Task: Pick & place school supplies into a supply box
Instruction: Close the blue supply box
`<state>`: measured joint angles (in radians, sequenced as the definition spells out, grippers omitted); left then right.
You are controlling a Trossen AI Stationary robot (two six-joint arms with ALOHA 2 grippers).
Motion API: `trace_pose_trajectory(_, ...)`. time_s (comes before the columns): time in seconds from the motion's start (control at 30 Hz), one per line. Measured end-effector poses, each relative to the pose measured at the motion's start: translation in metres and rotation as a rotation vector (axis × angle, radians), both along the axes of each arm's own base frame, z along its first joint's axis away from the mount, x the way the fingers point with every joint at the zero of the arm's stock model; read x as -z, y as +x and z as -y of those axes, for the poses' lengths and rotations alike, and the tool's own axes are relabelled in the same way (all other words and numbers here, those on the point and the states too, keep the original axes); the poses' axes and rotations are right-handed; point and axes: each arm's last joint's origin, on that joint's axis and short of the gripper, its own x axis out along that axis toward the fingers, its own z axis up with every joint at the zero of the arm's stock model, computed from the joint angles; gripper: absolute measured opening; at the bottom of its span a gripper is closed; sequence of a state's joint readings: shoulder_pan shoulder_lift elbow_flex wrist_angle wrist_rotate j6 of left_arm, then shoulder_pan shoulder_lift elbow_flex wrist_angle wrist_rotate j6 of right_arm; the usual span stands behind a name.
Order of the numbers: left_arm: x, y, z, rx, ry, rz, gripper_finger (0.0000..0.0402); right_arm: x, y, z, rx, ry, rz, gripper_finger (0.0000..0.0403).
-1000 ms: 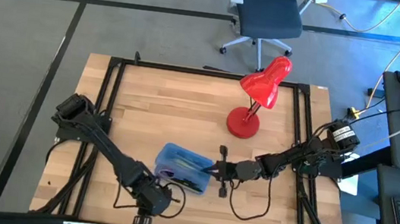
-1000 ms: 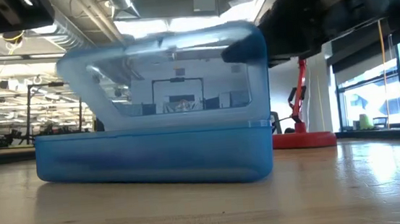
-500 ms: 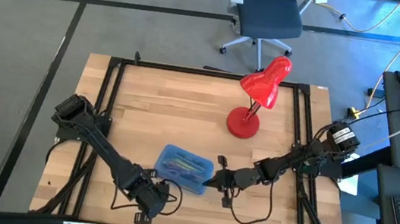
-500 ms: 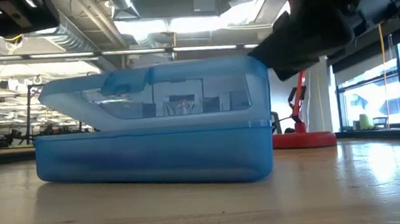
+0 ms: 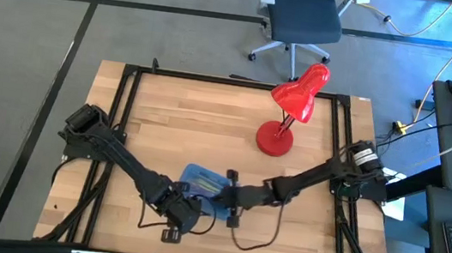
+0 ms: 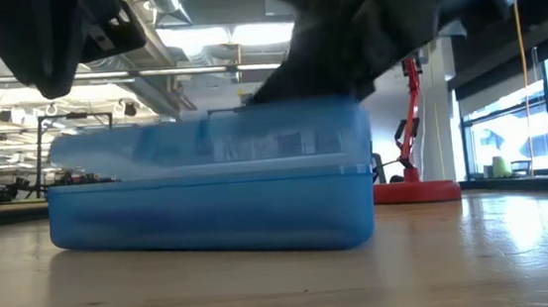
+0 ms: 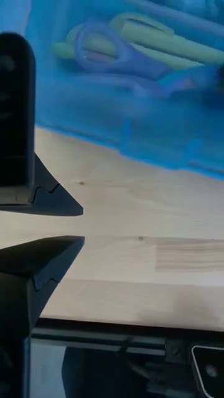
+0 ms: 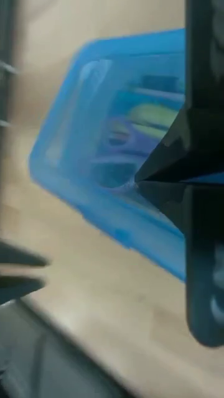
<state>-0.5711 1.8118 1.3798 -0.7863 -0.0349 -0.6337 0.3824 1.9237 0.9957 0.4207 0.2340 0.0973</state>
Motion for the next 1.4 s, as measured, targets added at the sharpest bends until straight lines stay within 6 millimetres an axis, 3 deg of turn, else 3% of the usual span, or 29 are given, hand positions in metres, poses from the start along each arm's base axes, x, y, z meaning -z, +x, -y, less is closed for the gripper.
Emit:
trace_pose_trajectory(0.1, 0.000, 0.001, -0.002, 0.006, 0.003, 0.001, 0.0054, 0.004, 0.014, -0.001, 0.001, -0.057, -0.108, 0.0008)
trace_pose_trajectory(0.4, 0.002, -0.001, 0.001, 0.015, 0.005, -0.001, 0.0057, 0.003, 0.038, -0.001, 0.055, -0.121, -0.114, 0.0008)
trace_pose_trajectory(0.67, 0.029, -0.008, -0.012, 0.003, 0.047, -0.073, 0.0052, 0.016, 0.041, 0.003, 0.089, -0.096, -0.153, 0.0008)
trace_pose_trajectory(1.2, 0.061, 0.009, -0.046, 0.107, -0.001, 0.056, 0.0047, 0.017, 0.037, 0.019, -0.101, -0.438, -0.246, 0.0008)
trace_pose_trajectory(1.3, 0.063, 0.007, -0.056, 0.077, 0.001, -0.003, 0.0047, 0.011, 0.035, 0.022, -0.089, -0.445, -0.251, 0.0008)
trace_pose_trajectory(1.4, 0.053, 0.002, -0.060, 0.059, 0.006, -0.035, 0.0047, 0.005, 0.033, 0.021, -0.090, -0.440, -0.241, 0.0008)
